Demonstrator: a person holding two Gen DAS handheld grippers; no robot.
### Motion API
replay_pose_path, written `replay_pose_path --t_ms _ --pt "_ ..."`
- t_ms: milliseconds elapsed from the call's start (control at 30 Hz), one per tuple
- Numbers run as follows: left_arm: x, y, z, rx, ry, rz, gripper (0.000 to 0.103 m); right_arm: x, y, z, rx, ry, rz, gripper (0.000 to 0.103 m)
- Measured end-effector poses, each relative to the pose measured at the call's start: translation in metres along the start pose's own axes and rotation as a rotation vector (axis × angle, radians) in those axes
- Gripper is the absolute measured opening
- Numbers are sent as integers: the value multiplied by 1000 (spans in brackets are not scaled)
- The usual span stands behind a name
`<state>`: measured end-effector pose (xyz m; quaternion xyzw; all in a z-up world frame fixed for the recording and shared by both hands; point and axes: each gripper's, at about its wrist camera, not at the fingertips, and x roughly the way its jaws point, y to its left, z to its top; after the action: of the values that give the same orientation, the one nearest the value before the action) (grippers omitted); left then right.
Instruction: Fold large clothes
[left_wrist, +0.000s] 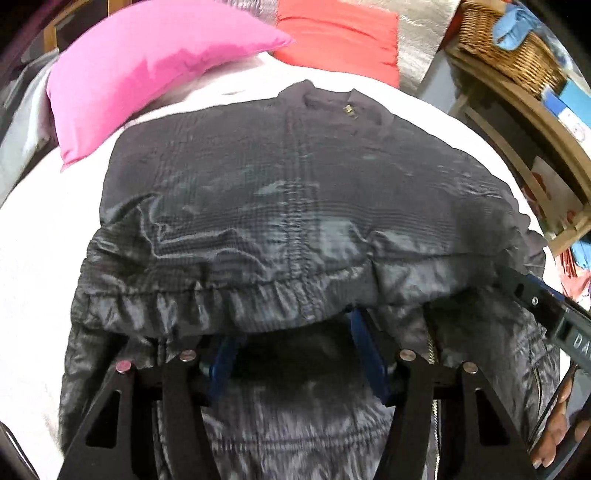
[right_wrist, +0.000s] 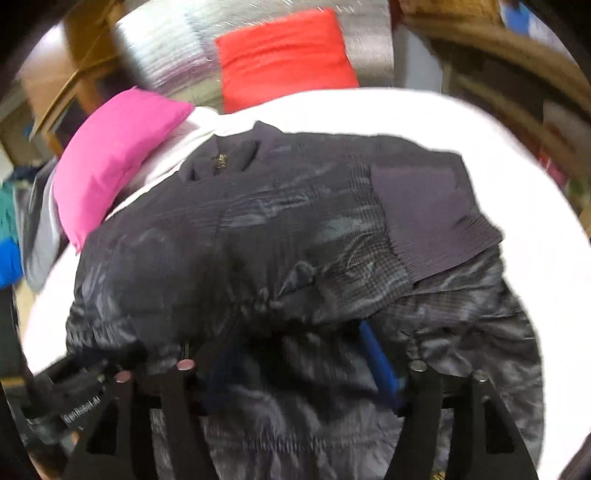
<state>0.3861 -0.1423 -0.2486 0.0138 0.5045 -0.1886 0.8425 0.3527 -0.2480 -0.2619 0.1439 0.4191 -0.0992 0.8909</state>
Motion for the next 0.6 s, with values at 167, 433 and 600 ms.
replay_pose_path --t_ms 167,433,600 --pt "-31 -4 -9 3 -86 -5 62 -35 20 -16 -117 -101 -84 70" --pt "-75 11 -27 -29 -188 30 62 -74 48 -34 -195 -208 -142 70" --pt "-90 32 -35 -73 -211 52 62 -83 63 -44 -226 -221 -141 70"
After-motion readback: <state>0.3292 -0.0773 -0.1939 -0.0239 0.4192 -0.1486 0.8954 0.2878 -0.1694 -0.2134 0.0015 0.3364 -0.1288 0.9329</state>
